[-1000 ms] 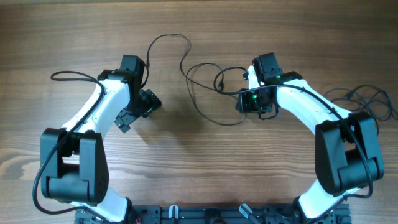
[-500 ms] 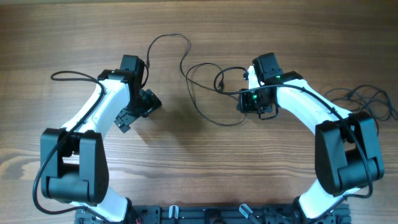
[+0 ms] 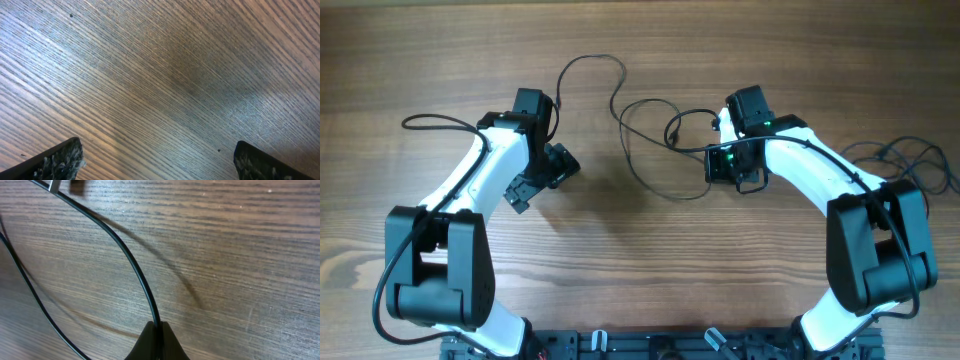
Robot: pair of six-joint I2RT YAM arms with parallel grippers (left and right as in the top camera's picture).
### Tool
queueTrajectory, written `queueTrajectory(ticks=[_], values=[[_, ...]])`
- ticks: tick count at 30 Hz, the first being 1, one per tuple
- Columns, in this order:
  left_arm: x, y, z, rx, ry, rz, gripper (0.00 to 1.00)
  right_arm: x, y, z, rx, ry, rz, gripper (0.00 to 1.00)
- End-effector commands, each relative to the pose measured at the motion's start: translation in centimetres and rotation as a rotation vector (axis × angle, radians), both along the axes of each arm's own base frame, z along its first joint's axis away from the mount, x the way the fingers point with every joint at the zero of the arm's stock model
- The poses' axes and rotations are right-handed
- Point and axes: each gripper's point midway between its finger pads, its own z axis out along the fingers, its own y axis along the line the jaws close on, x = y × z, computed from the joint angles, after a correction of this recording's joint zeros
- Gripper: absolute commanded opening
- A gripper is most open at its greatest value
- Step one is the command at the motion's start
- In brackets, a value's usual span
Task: Untangle cables
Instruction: 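Drag the last cable right with the right gripper and drop it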
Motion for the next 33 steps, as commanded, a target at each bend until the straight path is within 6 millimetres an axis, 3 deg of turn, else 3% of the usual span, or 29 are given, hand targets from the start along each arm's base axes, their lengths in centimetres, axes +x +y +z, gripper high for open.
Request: queueTrajectory(ticks=[1, 4, 7, 8, 11, 14, 17, 22, 26, 31, 32, 33], values=[[-0.1, 0.5, -0.3, 0.023, 0.011, -0.004, 0.99, 1.1, -0.4, 2.1, -0.001, -0.034, 0.039, 0.04], [-0.1, 0.5, -0.3, 0.023, 0.011, -0.004, 0.99, 4.6, -2.2, 8.5, 0.004, -0.144, 0.023, 0.04], [-0.1, 0.5, -0.3, 0.023, 0.011, -0.004, 0.98, 8.8, -6.3, 17.9, 0.007, -0.317, -0.075, 0.04], [-0.1, 0.5, -0.3, 0.023, 0.011, -0.004, 1.0, 9.5, -7.3, 19.8, 0.007, -0.357, -0.101, 0.04], [-0.1, 0.5, -0.3, 0.023, 0.011, -0.004, 1.0, 12.1, -13.9, 29.7, -0.012, -0.582, -0.253, 0.04], [-0.1, 0.5, -0.3, 0.023, 0.011, -0.004, 1.0, 12.3, -20.2, 34.4, -0.051, -0.693, -0.443, 0.04], [-0.1, 0.5, -0.3, 0.023, 0.011, -0.004, 0.99, 11.2, -26.0, 35.1, -0.111, -0.696, -0.641, 0.04], [-0.1, 0.5, -0.3, 0.023, 0.011, -0.004, 0.99, 7.4, -34.2, 33.2, -0.268, -0.598, -0.922, 0.04], [-0.1, 0.5, -0.3, 0.023, 0.011, -0.004, 0.99, 4.9, -37.0, 30.2, -0.323, -0.482, -1.002, 0.04], [-0.2, 0.5, -0.3, 0.023, 0.014, -0.004, 1.0, 4.0, -37.6, 25.5, -0.332, -0.347, -1.015, 0.04], [-0.2, 0.5, -0.3, 0.023, 0.015, -0.004, 0.99, 3.8, -37.5, 24.8, -0.331, -0.325, -1.013, 0.1], [-0.2, 0.5, -0.3, 0.023, 0.015, -0.004, 0.99, 3.6, -37.4, 24.1, -0.33, -0.307, -1.013, 0.43]])
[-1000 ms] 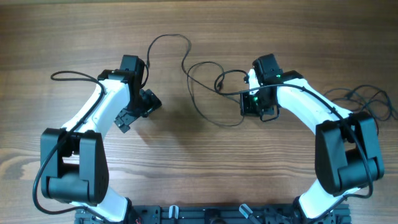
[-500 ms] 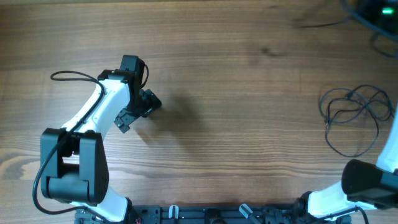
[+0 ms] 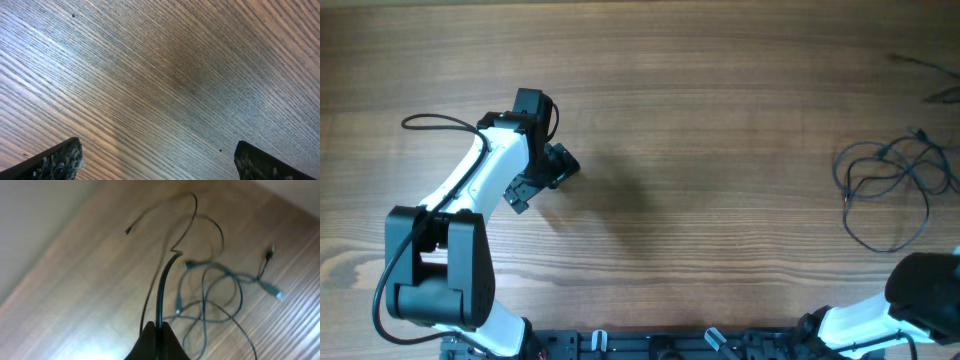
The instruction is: Untangle cables
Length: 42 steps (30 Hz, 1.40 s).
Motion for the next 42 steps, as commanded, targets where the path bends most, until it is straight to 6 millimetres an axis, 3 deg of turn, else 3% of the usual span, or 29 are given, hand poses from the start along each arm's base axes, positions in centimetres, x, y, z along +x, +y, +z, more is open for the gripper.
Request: queueTrajectory(ticks=[1, 3, 8, 11, 14, 17, 21, 24, 27, 32, 38, 42], values=[[-0.1, 0.4, -0.3, 0.018, 0.012, -0.002, 0.99, -0.7, -0.4, -2.5, 0.021, 0.068, -0.025, 0.66], [-0.1, 0.4, -0.3, 0.018, 0.011, -0.002, 0.99, -0.7, -0.3, -2.9, 0.028, 0.075, -0.024, 0.83], [-0.1, 0.4, -0.3, 0.018, 0.011, -0.002, 1.0, 0.1, 1.2, -3.1, 0.096, 0.041, 0.037, 0.95], [-0.1, 0.4, -0.3, 0.019, 0.011, -0.003, 0.96, 1.6, 4.7, -2.7, 0.217, -0.032, 0.209, 1.0], [0.7, 0.3, -0.2, 0.014, -0.023, -0.004, 1.0, 2.8, 8.6, -2.7, 0.297, -0.078, 0.406, 1.0], [2.6, -0.1, 0.8, 0.019, -0.085, -0.083, 1.0, 3.1, 12.8, -4.0, 0.312, -0.038, 0.568, 1.0], [4.7, 0.4, 3.3, 0.157, -0.141, -0.259, 1.0, 3.6, 19.3, -6.3, 0.284, 0.031, 0.799, 1.0], [4.7, -0.2, 4.7, 0.176, -0.121, -0.369, 1.0, 3.2, 23.0, -8.2, 0.225, 0.125, 0.891, 1.0], [3.5, 0.3, 4.8, 0.162, -0.067, -0.355, 1.0, 2.1, 26.0, -10.2, 0.145, 0.247, 0.953, 1.0], [0.3, -0.4, 4.5, -0.027, 0.052, -0.306, 1.0, 0.0, 28.2, -12.3, 0.156, 0.357, 0.926, 1.0], [-1.4, 0.1, 5.4, -0.075, 0.057, -0.304, 1.0, -3.3, 28.1, -15.0, 0.205, 0.435, 0.895, 0.99], [-2.3, 0.2, 6.2, -0.069, -0.037, -0.307, 0.99, -5.0, 28.0, -15.3, 0.179, 0.362, 0.898, 0.99]])
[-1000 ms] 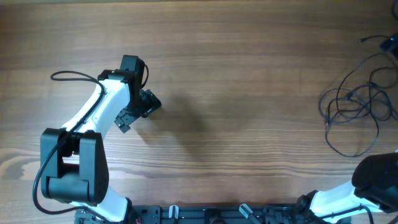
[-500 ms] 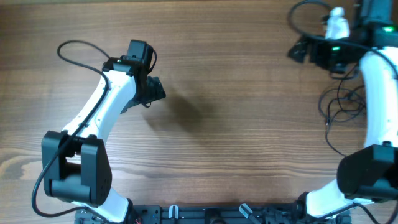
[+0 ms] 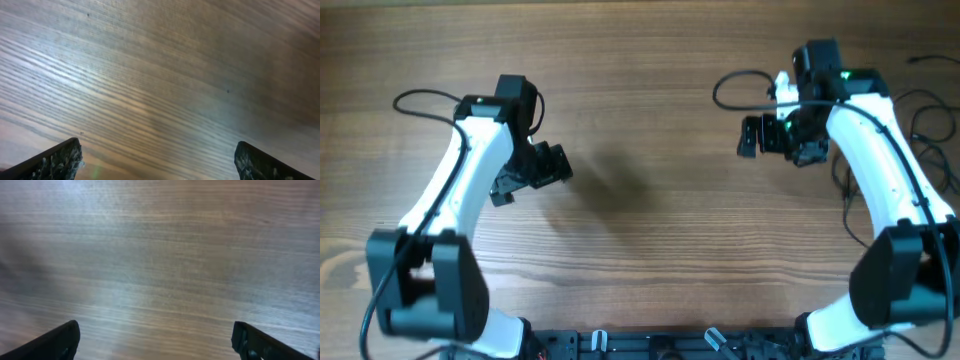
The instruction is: Untangle cables
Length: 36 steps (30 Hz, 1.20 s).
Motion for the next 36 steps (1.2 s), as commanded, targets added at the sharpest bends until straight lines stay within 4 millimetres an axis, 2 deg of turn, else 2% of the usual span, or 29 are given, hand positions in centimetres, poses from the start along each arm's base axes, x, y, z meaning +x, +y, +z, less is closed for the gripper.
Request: queueTrajectory(ticks=[1, 3, 6, 9, 10, 15, 18, 22, 31, 36], values=[[-0.8, -0.2, 1.7, -0.033, -0.134, -0.02, 1.0, -1.7, -0.4, 1.8, -0.004, -0.12, -0.025, 0.99], [-0.9, -0.2, 2.2, -0.039, -0.217, -0.021, 1.0, -2.4, -0.5, 2.4, 0.002, -0.191, -0.025, 1.0], [-1.4, -0.3, 4.0, -0.056, -0.422, -0.029, 1.0, -3.6, -0.6, 4.7, 0.017, -0.381, -0.024, 1.0], [-2.7, -0.4, 6.4, -0.075, -0.626, -0.033, 1.0, -5.0, -0.8, 7.2, 0.025, -0.54, -0.034, 1.0], [-3.6, -0.1, 7.7, -0.07, -0.71, -0.031, 1.0, -5.9, -0.9, 8.3, 0.03, -0.595, -0.033, 1.0], [-5.2, 0.1, 11.1, -0.081, -0.867, -0.031, 1.0, -6.8, -0.9, 10.3, 0.037, -0.67, -0.033, 1.0], [-5.8, 0.2, 12.1, -0.085, -0.911, -0.03, 1.0, -6.7, -0.9, 10.0, 0.036, -0.661, -0.033, 1.0], [-5.9, 0.2, 12.0, -0.085, -0.908, -0.031, 1.0, -6.3, -0.9, 8.9, 0.032, -0.616, -0.033, 1.0], [-5.9, 0.2, 12.0, -0.085, -0.908, -0.031, 1.0, -5.3, -0.8, 4.3, 0.017, -0.442, -0.031, 1.0], [-5.9, 0.2, 12.0, -0.085, -0.908, -0.03, 1.0, -5.5, -0.8, 5.6, 0.021, -0.493, -0.03, 1.0]])
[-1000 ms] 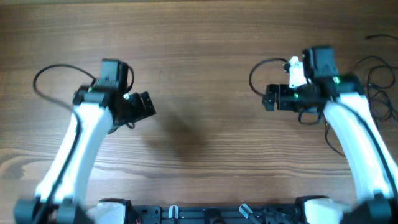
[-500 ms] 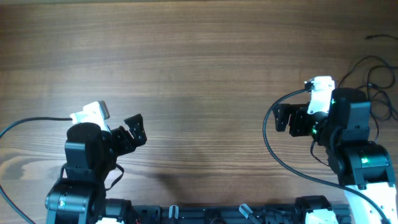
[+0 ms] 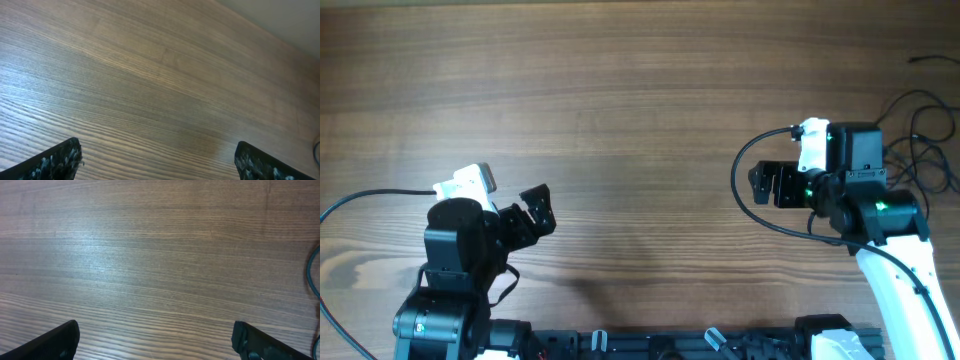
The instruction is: Untangle cables
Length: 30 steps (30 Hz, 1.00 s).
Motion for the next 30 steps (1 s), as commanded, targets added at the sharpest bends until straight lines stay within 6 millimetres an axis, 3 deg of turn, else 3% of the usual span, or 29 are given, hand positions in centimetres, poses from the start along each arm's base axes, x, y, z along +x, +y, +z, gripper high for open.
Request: queueTrajectory(ticks=[1, 11, 16, 24, 30], values=[[-0.1, 0.0, -0.4, 0.009, 0.009, -0.002, 1.0, -0.3, -0.3, 1.5, -0.002, -0.064, -0.015, 1.0], [-0.1, 0.0, -0.4, 0.009, 0.009, -0.002, 1.0, -3.3, -0.5, 8.9, 0.02, -0.37, -0.016, 1.0], [-0.1, 0.0, -0.4, 0.009, 0.009, -0.002, 1.0, -5.2, -1.3, 10.1, 0.0, -0.496, -0.039, 1.0], [-0.1, 0.0, -0.4, 0.009, 0.009, -0.002, 1.0, -4.9, -0.5, 13.3, 0.075, -1.015, -0.007, 1.0], [-0.1, 0.0, -0.4, 0.009, 0.009, -0.002, 1.0, -5.0, -0.5, 14.0, 0.089, -1.22, -0.008, 1.0]])
